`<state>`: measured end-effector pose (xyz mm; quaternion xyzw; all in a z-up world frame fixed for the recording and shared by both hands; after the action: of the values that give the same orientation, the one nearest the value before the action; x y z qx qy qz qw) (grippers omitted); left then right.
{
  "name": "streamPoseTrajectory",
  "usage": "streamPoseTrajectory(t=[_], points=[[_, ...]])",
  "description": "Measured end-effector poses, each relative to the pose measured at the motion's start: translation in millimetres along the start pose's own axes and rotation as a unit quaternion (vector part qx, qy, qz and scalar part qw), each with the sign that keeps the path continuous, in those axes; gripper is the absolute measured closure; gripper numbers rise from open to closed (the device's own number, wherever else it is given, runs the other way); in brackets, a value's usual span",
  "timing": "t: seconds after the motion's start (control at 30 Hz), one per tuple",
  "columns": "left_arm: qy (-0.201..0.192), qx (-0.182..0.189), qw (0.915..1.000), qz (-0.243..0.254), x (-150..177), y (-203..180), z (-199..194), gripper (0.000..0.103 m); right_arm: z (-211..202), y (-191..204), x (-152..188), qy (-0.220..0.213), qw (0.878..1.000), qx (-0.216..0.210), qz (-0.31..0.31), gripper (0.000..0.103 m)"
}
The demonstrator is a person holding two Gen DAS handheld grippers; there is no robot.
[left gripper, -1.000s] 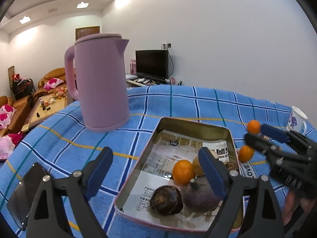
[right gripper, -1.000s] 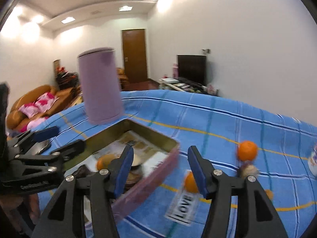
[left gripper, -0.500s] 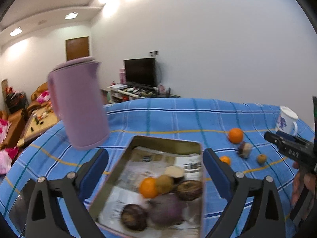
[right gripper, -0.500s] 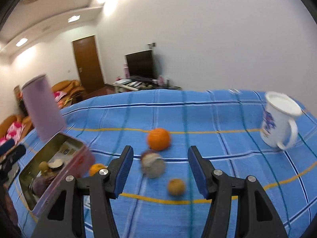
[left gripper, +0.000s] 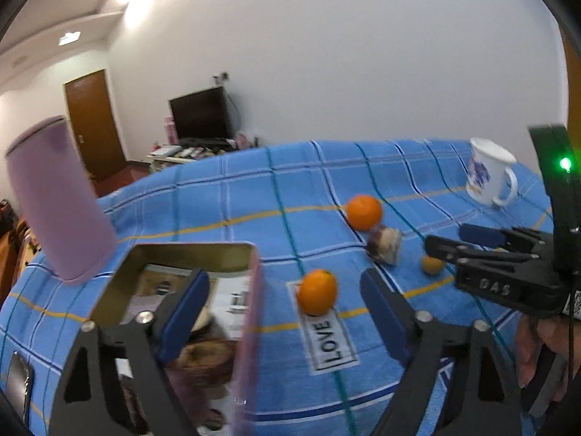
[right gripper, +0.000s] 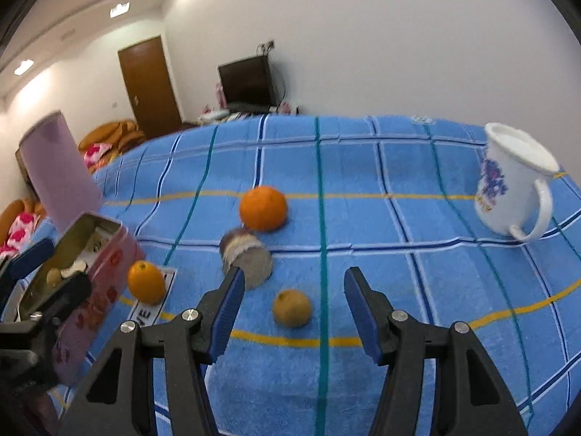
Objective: Organize fruits
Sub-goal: 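Move both tools back from the tin toward the remaining fruits, then grasp a small orange with the left tool while the right tool grasps another small brown fruit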
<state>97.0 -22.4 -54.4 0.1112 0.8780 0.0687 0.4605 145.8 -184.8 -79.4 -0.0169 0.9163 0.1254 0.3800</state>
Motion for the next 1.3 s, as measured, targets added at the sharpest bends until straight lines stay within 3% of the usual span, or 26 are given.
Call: streamPoseTrajectory(t=[0.1, 0.3, 0.53, 0.7, 0.87, 1.0, 1.07, 1.17, 1.3], points=[[0.013, 0.031, 0.9993, 0.016, -1.0, -17.7, 9.0, 0.029, 6.9, 2.9, 6.0, 0.017, 1.000, 0.003, -0.008, 0.056], [0.043, 0.061, 0.9968, 0.030, -1.1, -32.2, 31.6, 0.053, 13.0, -1.3, 9.6, 0.041, 0.999, -0.004, 0.001, 0.058], [0.060, 0.059, 0.9960, 0.028, -4.3, -27.5, 48.1, 0.054, 17.5, -2.3, 10.1, 0.054, 0.998, -0.008, 0.005, 0.058], [0.079, -0.001, 0.9949, 0.063, -1.4, -27.8, 60.6, 0.052, 19.8, -5.1, 10.9, 0.062, 0.998, -0.012, 0.014, 0.058], [0.087, -0.010, 0.9946, 0.056, 7.6, -9.1, 56.6, 0.052, 20.2, -7.0, 12.5, 0.068, 0.997, -0.017, 0.018, 0.058], [0.085, -0.008, 0.9950, 0.051, 17.0, 6.9, 47.3, 0.052, 20.6, -5.0, 13.2, 0.070, 0.997, -0.014, 0.012, 0.058], [0.079, 0.011, 0.9959, 0.043, 17.3, 8.3, 45.9, 0.051, 22.1, -3.1, 13.9, 0.074, 0.997, -0.011, 0.007, 0.058], [0.079, 0.039, 0.9954, 0.039, 15.4, 0.3, 47.6, 0.051, 23.4, -1.9, 14.2, 0.075, 0.997, -0.012, 0.006, 0.058], [0.088, 0.045, 0.9935, 0.056, 9.9, -14.5, 57.0, 0.050, 24.4, -1.8, 14.5, 0.077, 0.997, -0.011, 0.005, 0.059]])
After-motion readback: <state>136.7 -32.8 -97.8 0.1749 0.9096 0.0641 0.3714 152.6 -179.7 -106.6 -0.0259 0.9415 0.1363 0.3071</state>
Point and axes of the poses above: each gripper's, at about its wrist camera, not at the fingertips, and z roughly the way its jaws point, y to its left, x to its underside, the point moved 5 cm from there along z, roughly the way its jaws point, and after that the axes turned 10 degrees about z, right-handed, at the moved point
